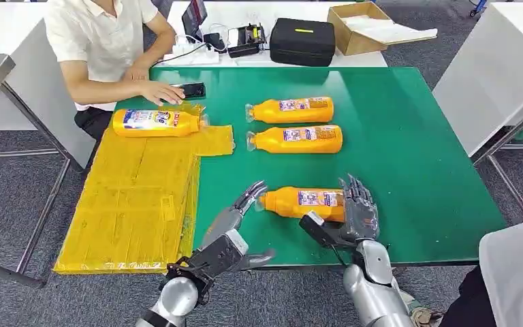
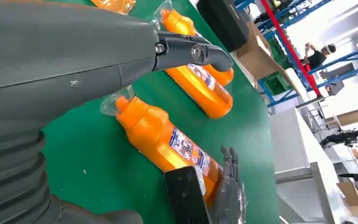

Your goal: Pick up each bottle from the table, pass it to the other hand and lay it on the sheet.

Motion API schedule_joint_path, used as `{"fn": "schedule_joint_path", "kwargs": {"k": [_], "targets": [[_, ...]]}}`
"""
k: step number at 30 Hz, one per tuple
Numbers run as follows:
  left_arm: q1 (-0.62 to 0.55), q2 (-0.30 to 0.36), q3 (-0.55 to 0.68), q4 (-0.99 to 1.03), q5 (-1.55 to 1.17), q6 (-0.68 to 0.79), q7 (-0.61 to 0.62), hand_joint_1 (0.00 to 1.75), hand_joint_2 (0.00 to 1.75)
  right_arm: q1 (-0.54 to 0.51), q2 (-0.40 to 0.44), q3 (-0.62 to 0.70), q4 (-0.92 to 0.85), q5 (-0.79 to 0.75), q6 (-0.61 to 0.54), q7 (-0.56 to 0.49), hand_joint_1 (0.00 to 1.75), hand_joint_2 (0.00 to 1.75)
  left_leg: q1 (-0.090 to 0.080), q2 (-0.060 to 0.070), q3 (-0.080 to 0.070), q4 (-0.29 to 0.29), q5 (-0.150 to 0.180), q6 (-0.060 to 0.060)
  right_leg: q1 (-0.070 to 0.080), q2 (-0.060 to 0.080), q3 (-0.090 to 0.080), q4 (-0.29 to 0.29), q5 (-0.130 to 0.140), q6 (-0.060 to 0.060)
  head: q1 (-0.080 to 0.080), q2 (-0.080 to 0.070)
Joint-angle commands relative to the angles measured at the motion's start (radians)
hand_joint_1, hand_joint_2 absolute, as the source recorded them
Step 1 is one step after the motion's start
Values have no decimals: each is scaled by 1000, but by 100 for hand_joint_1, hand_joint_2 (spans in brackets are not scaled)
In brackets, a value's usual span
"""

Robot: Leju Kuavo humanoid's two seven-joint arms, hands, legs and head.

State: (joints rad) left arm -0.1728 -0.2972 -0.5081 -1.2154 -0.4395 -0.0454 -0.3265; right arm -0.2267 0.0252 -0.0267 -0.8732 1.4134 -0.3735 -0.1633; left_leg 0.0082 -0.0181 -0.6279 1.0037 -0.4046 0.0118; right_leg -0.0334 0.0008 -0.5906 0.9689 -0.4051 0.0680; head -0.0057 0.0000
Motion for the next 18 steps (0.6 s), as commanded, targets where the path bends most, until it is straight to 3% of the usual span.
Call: {"fn": "schedule_joint_path", "kwargs": {"k": [1, 18], "targets": [[15, -32, -19, 55, 3, 2, 4, 0, 175, 4, -17, 1, 105, 1, 11, 7, 0, 175, 1, 0, 3, 0, -1, 0, 2, -2, 4, -2, 0, -3, 0, 0], [15, -32, -19, 55, 3, 2, 4, 0, 175, 4, -17, 1, 105, 1, 11, 7, 0, 175, 1, 0, 6, 0, -1, 0, 2, -2, 8, -2, -1, -4, 0, 0]]}}
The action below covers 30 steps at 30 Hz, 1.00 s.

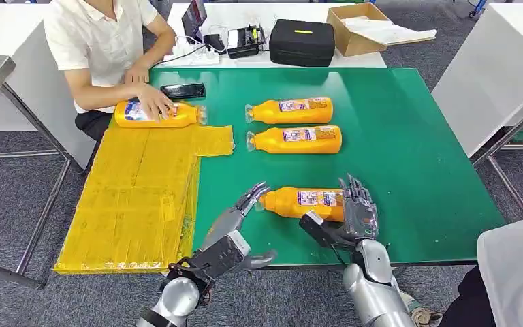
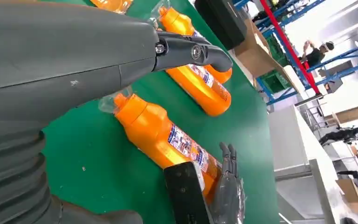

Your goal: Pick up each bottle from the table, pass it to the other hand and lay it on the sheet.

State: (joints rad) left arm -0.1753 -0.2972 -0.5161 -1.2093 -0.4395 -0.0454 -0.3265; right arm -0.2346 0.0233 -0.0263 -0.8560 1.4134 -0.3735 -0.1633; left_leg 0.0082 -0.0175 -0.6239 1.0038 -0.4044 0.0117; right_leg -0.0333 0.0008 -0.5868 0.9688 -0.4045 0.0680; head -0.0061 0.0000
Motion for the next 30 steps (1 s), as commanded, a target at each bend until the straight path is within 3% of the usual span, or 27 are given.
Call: {"fn": "schedule_joint_path", "kwargs": {"k": [1, 2, 8, 10, 30], "targets": [[18, -32, -11, 49, 3, 2, 4, 0, 175, 12, -15, 1, 87, 1, 11, 7, 175, 175, 2, -1, 3, 0, -1, 0, 2, -2, 5, -2, -1, -4, 0, 0], [3, -34, -18, 61, 40, -37, 7, 0, 175, -13, -52, 34, 148, 19, 148, 20, 175, 175, 1, -1, 2, 0, -1, 0, 1, -2, 3, -1, -1, -2, 0, 0], [-10, -35, -25, 85, 87, -52, 8, 0, 175, -68, -97, 98, 276, 98, 132, 63, 175, 175, 2, 1, 6, -1, -1, 0, 2, -2, 6, -4, 0, -4, 0, 0], [-9, -35, -25, 85, 90, -52, 7, 0, 175, -69, -99, 104, 277, 105, 136, 68, 175, 175, 2, 0, 6, 1, -1, 0, 2, -2, -2, -3, -1, -4, 0, 0], [-4, -29, -23, 76, 112, -57, 7, 0, 175, -74, -115, 126, 282, 123, 171, 85, 175, 175, 2, 0, 16, -1, -4, 2, 3, -1, 8, -7, -2, -4, 0, 0]]}}
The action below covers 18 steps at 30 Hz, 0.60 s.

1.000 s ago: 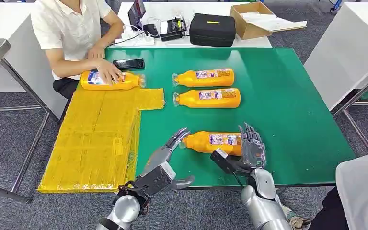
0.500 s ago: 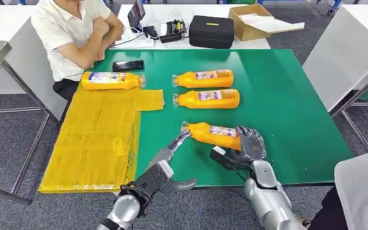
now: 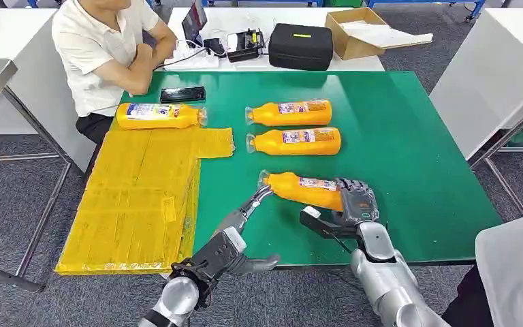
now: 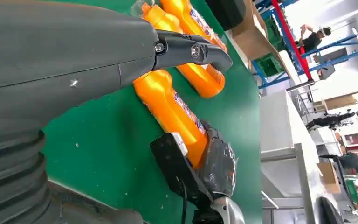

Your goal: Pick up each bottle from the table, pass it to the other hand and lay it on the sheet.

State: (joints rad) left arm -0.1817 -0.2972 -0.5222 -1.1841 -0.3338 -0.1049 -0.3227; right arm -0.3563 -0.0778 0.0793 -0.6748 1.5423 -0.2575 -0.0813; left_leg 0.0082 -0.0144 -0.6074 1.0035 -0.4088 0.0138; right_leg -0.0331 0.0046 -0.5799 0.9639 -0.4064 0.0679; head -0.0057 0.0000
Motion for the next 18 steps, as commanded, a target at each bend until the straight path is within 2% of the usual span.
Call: {"fn": "schedule_joint_path", "kwargs": {"k": [1, 16, 17, 18], "targets": [[3, -29, -17, 49, 6, 3, 4, 0, 175, 49, -14, 21, 98, -10, 56, -4, 175, 175, 1, -3, 1, 0, 0, 0, 2, -4, 3, -2, -1, -3, 0, 0], [3, -29, -17, 49, 6, 3, 4, 0, 175, 49, -14, 21, 98, -10, 56, -4, 175, 175, 2, -3, 1, -1, 0, 0, 2, -5, 3, -2, -1, -2, 0, 0], [99, -52, 108, -29, 131, 129, 13, 0, 175, 141, 112, -104, -28, -136, 9, -130, 175, 175, 2, -4, 0, -1, 0, 0, 3, -6, 3, -3, -1, -4, 0, 0], [116, -42, 132, -41, 508, 202, 13, 0, 175, 242, 246, -177, -405, -513, 66, -507, 175, 175, 1, -3, 1, -1, 0, 0, 2, -4, 4, -2, -1, -2, 0, 0]]}}
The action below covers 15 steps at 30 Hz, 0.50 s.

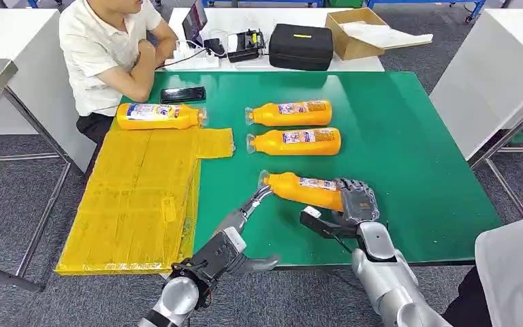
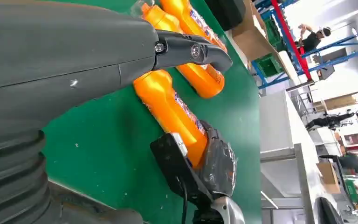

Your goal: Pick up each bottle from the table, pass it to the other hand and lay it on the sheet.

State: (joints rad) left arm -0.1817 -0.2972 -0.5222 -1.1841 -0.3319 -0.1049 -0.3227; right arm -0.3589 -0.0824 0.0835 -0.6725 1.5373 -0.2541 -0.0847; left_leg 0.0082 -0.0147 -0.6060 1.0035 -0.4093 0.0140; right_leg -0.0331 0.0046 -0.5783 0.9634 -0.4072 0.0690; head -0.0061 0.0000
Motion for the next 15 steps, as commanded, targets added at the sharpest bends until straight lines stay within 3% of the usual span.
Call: {"fn": "schedule_joint_path", "kwargs": {"k": [1, 4, 11, 15], "targets": [[149, -23, 175, -73, 619, 151, 19, 0, 175, 335, 332, -103, -785, -627, 171, -343, 175, 175, 3, 1, 2, -2, -1, -1, 4, 0, 2, -3, 0, -5, 0, 0], [170, -37, 216, -95, 580, 121, 10, 0, 175, 367, 316, -13, -880, -663, 157, -247, 175, 175, 3, 10, -2, -1, -3, -3, 3, 8, 7, 2, -1, -5, 2, 0], [166, -52, 211, -109, 555, 158, -8, 0, 175, 350, 299, -66, -785, -699, 120, -326, 175, 175, 5, -6, -17, 0, 2, -4, 5, -5, -5, 3, -1, -5, 1, 0], [150, -52, 213, -101, 571, 187, -16, 0, 175, 333, 291, -67, -756, -681, 114, -330, 175, 175, 4, 0, -17, 1, -1, -4, 4, -1, -5, 4, -2, -7, 0, 0]]}}
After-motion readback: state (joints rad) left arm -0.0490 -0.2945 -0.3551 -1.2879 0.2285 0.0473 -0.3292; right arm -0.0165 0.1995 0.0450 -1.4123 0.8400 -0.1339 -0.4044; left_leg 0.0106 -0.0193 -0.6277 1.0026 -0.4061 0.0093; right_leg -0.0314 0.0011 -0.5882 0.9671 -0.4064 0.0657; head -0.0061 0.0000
